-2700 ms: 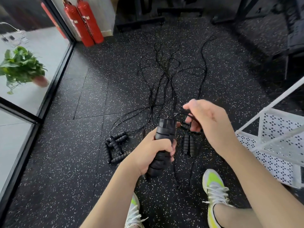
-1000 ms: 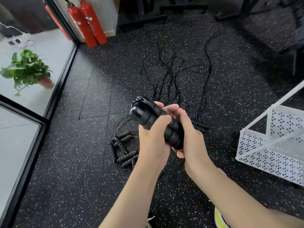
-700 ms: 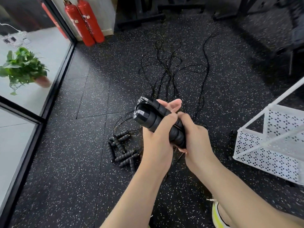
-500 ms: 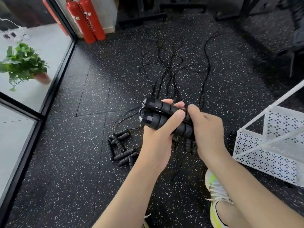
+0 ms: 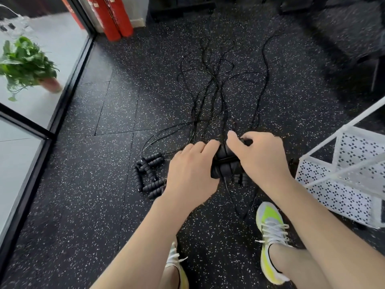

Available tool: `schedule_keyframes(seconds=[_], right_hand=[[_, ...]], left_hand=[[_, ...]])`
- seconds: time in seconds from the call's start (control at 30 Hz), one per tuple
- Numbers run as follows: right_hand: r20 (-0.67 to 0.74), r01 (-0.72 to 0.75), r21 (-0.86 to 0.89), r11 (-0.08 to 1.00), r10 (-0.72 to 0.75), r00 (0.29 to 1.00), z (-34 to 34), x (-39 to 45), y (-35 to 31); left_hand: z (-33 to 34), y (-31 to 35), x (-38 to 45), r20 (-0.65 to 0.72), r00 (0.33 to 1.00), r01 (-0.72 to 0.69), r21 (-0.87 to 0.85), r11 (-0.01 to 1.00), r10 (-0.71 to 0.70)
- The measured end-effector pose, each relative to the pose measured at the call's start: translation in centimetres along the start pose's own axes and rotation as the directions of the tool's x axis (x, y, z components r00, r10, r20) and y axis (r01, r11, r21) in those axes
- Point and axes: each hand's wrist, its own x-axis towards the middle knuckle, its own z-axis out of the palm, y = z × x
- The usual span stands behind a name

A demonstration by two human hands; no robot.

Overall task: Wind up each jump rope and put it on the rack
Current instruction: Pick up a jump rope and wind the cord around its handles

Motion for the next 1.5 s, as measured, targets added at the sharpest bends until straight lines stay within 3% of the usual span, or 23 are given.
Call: schedule_keyframes(seconds=[0.07,0.17,0.27,0.53,0.67,0.83,0.97,1.07,1.13,1.27,1.43,1.5], right_hand=[[0.178,-0.07,0.13,0.989,0.047,0.983,-1.5,0.3,-0.3],[0.491,-0.108,0.186,0.977,0.002,0.871,-4.4,0.9,-0.3],[0.618,-0.091,0.212,0.973,-0.061,0.784,-6.2,1.5,0.3],[0.554,-0.027,0.455,0.89,-0.259,0.792,-5.9,1.9,1.4],[0.534,-0.083,0.524,0.847,-0.252,0.807,-4.8,1.9,2.3],[0.393,-0.121,0.613,0.781,-0.169,0.904,-2.7,0.8,1.3],[0.404,-0.197,0.476,0.857,-0.014,0.914,0.1,-1.2,-0.1],[0.447,-0.026,0.09,0.996,-0.017,0.894,1.9,-2.6,-0.8],[0.497,0.152,-0.162,0.975,-0.052,0.866,2.4,-3.4,-1.2],[0.466,0.366,-0.393,0.844,-0.16,0.87,1.0,-4.1,-2.3],[0.491,0.473,-0.296,0.83,-0.292,0.821,-0.4,-3.1,-1.5],[0.479,0.429,-0.217,0.877,-0.287,0.83,-1.7,-2.2,-1.3]], left_hand=[[-0.4,-0.2,0.1,0.014,1.0,0.012,0.0,1.0,-0.012],[-0.7,-0.7,0.1,0.012,0.999,0.033,-0.027,0.999,-0.032],[-1.1,-0.8,0.1,0.016,0.999,0.047,-0.071,0.996,-0.046],[-1.9,-0.3,0.2,0.089,0.988,0.147,-0.302,0.942,-0.125],[-1.8,-0.1,0.3,0.074,0.985,0.175,-0.337,0.925,-0.159],[-1.8,0.0,0.9,0.015,0.947,0.304,-0.356,0.884,-0.32],[-2.0,-0.1,1.2,0.002,0.901,0.417,-0.283,0.863,-0.435],[-1.8,-0.5,1.4,-0.028,0.875,0.474,-0.163,0.865,-0.484],[-1.4,-1.0,1.4,-0.049,0.866,0.492,-0.104,0.865,-0.498],[-0.6,-1.7,0.9,-0.077,0.883,0.464,-0.022,0.886,-0.464],[-0.4,-1.5,-0.2,-0.02,0.956,0.293,0.072,0.953,-0.292],[-0.3,-1.5,-0.5,0.001,0.977,0.215,0.073,0.974,-0.215]])
